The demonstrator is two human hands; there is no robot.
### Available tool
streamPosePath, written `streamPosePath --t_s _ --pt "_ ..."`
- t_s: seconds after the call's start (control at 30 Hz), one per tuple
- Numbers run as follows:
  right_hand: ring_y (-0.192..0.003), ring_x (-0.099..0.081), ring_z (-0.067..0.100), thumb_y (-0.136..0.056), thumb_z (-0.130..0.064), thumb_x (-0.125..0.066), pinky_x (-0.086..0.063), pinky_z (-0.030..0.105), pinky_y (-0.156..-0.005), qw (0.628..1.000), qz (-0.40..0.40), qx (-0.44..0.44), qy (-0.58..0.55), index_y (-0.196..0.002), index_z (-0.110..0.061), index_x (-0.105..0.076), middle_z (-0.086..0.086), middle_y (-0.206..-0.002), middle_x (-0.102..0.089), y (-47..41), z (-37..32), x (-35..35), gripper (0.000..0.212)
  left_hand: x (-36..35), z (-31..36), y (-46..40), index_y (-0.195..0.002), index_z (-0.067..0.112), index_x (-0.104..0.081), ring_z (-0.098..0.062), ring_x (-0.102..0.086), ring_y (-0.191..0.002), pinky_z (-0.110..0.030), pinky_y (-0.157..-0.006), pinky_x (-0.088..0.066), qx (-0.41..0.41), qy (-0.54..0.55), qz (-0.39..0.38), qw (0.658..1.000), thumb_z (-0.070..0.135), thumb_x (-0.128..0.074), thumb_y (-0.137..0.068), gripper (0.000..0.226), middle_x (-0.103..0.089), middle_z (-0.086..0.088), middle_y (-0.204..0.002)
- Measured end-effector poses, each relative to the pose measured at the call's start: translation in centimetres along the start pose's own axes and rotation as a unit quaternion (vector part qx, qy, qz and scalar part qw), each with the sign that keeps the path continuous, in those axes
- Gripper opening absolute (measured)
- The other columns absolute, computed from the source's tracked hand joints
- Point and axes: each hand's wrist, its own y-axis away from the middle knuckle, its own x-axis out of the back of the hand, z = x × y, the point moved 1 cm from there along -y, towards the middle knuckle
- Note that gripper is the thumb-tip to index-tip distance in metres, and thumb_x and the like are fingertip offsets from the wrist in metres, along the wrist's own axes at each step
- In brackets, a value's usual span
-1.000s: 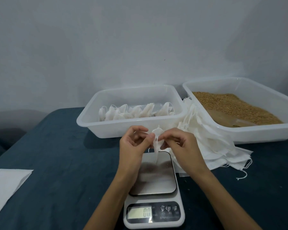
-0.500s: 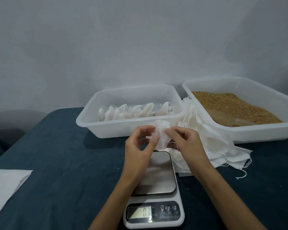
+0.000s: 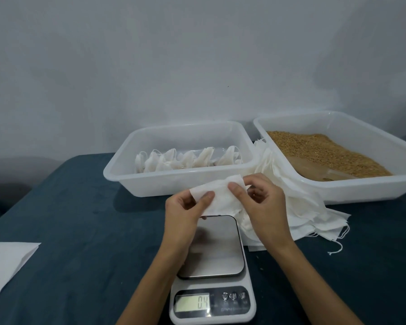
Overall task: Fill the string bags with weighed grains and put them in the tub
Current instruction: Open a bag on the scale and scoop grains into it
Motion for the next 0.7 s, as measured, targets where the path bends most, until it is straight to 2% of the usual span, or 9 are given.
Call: streamPosePath --t_s 0.07,0.17,0.23,0.3,0.37,0.43,0.53,0.63,0.7 --pt "-0.069 -0.061 0.033 -0.09 -0.025 -0.076 -0.052 0.041 -0.06 1.0 -0.004 -0.002 -0.027 -0.089 -0.021 -0.076 -0.003 -0.091 -0.069 0.2 -0.3 0.0 0.004 -0.1 0.0 0.0 -0.099 0.011 -0.081 -0.017 -0.072 -0.08 -0.024 -0.062 -0.054 0.005 -0.014 0.011 1.0 0.015 -0.073 -0.094 0.01 -0.08 -0.009 -0.093" --pt "-0.073 -0.066 0.04 -0.09 -0.026 -0.076 -0.055 0.051 -0.062 0.998 -0.007 -0.021 -0.059 -0.088 -0.021 -0.077 0.003 -0.085 -0.073 0.2 -0.5 -0.1 0.006 0.0 0.1 0.0 -0.102 0.01 -0.08 -0.016 -0.072 -0.081 -0.026 -0.064 -0.055 0.015 -0.013 0.007 1.0 0.017 -0.072 -0.095 0.012 -0.08 -0.009 -0.095" --pt "-0.065 -0.066 0.026 -0.092 -0.028 -0.075 -0.054 0.041 -0.055 0.999 0.007 -0.018 -0.042 -0.085 -0.023 -0.077 0.002 -0.078 -0.072 0.1 -0.3 0.1 0.008 0.0 0.2 0.1 -0.107 0.01 -0.078 -0.019 -0.073 -0.085 -0.03 -0.068 -0.057 0.022 -0.015 -0.007 1.0 0.017 -0.072 -0.096 0.014 -0.08 -0.009 -0.099" --pt "-0.049 -0.058 0.012 -0.093 -0.033 -0.073 -0.045 0.026 -0.045 0.999 0.034 -0.027 -0.022 -0.082 -0.026 -0.074 -0.001 -0.066 -0.068 0.0 0.1 0.4 0.014 -0.1 0.2 0.2 -0.112 0.01 -0.074 -0.02 -0.073 -0.088 -0.03 -0.071 -0.059 0.027 -0.013 -0.013 0.999 0.015 -0.073 -0.096 0.017 -0.078 -0.012 -0.1" --pt "-0.036 -0.05 0.014 -0.094 -0.039 -0.071 -0.039 0.021 -0.038 0.997 0.049 -0.052 -0.03 -0.079 -0.025 -0.071 0.001 -0.056 -0.062 -0.1 0.5 0.6 0.02 -0.1 0.1 0.1 -0.117 0.014 -0.069 -0.018 -0.072 -0.082 -0.028 -0.071 -0.06 0.03 -0.003 0.002 1.0 0.009 -0.075 -0.093 0.025 -0.075 -0.014 -0.093" --pt "-0.034 -0.051 0.02 -0.095 -0.043 -0.068 -0.039 0.022 -0.037 0.996 0.022 -0.069 -0.048 -0.08 -0.02 -0.071 0.005 -0.06 -0.063 -0.2 0.7 0.6 0.028 0.1 0.0 0.0 -0.122 0.02 -0.065 -0.017 -0.069 -0.077 -0.028 -0.073 -0.061 0.022 0.0 0.017 1.0 0.005 -0.075 -0.092 0.034 -0.071 -0.012 -0.086" --pt "-0.042 -0.061 0.027 -0.098 -0.042 -0.064 -0.041 0.024 -0.04 0.993 -0.054 -0.077 -0.068 -0.081 -0.009 -0.067 0.015 -0.072 -0.064 -0.2 0.7 0.1 0.037 0.4 -0.2 -0.2 -0.123 0.025 -0.063 -0.017 -0.072 -0.081 -0.032 -0.077 -0.063 0.009 0.014 0.028 0.999 0.004 -0.073 -0.094 0.037 -0.074 -0.008 -0.088" --pt "-0.043 -0.065 0.029 -0.1 -0.041 -0.061 -0.038 0.031 -0.041 0.995 -0.05 -0.077 -0.029 -0.079 -0.003 -0.061 0.019 -0.064 -0.055 -0.1 0.9 0.2 0.044 0.6 -0.3 -0.5 -0.108 0.02 -0.07 -0.014 -0.069 -0.081 -0.025 -0.073 -0.058 -0.016 0.005 0.019 1.0 0.003 -0.07 -0.096 0.021 -0.077 -0.004 -0.09" --pt "-0.043 -0.065 0.029 -0.099 -0.044 -0.061 -0.036 0.035 -0.041 0.996 -0.034 -0.073 -0.026 -0.077 0.002 -0.057 0.023 -0.064 -0.051 -0.2 0.9 0.5 0.051 0.6 -0.5 -0.5 -0.097 0.017 -0.077 -0.009 -0.07 -0.083 -0.021 -0.071 -0.057 -0.022 -0.011 -0.001 1.0 0.001 -0.069 -0.096 0.019 -0.078 0.001 -0.092"
